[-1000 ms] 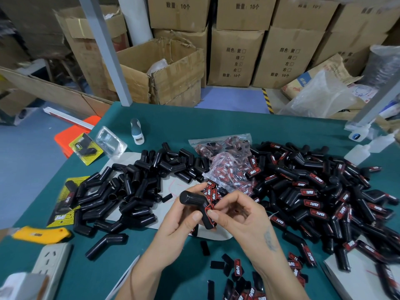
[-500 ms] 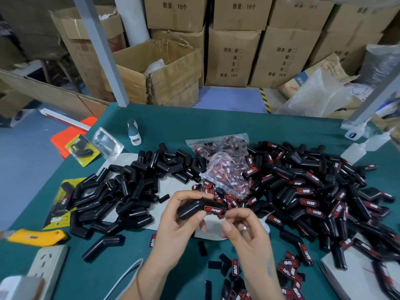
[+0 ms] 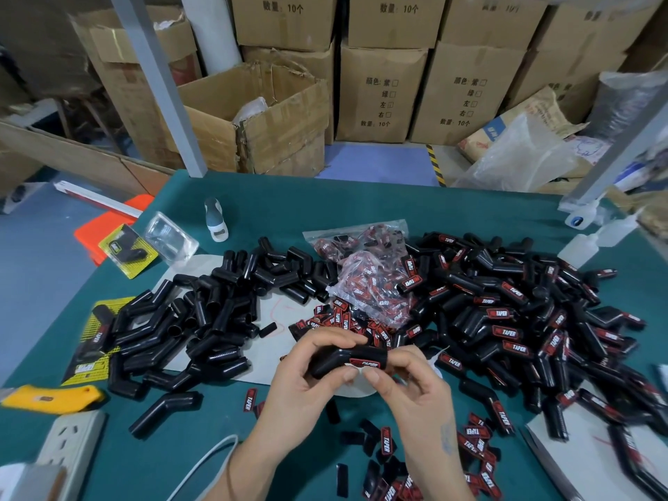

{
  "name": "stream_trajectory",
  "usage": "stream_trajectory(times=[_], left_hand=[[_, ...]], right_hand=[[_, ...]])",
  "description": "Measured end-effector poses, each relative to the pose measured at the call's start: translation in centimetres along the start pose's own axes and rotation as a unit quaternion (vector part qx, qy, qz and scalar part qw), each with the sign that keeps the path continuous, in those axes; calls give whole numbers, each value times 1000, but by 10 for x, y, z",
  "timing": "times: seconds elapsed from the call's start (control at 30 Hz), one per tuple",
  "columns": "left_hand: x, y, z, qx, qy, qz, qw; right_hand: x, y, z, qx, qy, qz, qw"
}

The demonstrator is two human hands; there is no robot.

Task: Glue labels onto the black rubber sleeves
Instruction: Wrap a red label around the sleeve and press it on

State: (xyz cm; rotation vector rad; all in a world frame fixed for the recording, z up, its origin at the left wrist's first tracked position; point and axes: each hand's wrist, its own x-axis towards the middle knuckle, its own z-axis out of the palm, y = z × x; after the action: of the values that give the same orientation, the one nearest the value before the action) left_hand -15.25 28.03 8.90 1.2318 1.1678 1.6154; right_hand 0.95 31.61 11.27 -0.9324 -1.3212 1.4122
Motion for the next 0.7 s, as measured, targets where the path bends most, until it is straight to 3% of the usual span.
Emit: stream_trajectory(times=[0.37, 0.7], left_hand=[[-1, 4, 4, 20, 17, 6, 1000], [-2, 6, 7, 18, 5, 8, 1000]], right_hand=[[-1, 4, -1, 1, 4, -16, 1000], [-2, 10, -1, 44, 0, 53, 998]])
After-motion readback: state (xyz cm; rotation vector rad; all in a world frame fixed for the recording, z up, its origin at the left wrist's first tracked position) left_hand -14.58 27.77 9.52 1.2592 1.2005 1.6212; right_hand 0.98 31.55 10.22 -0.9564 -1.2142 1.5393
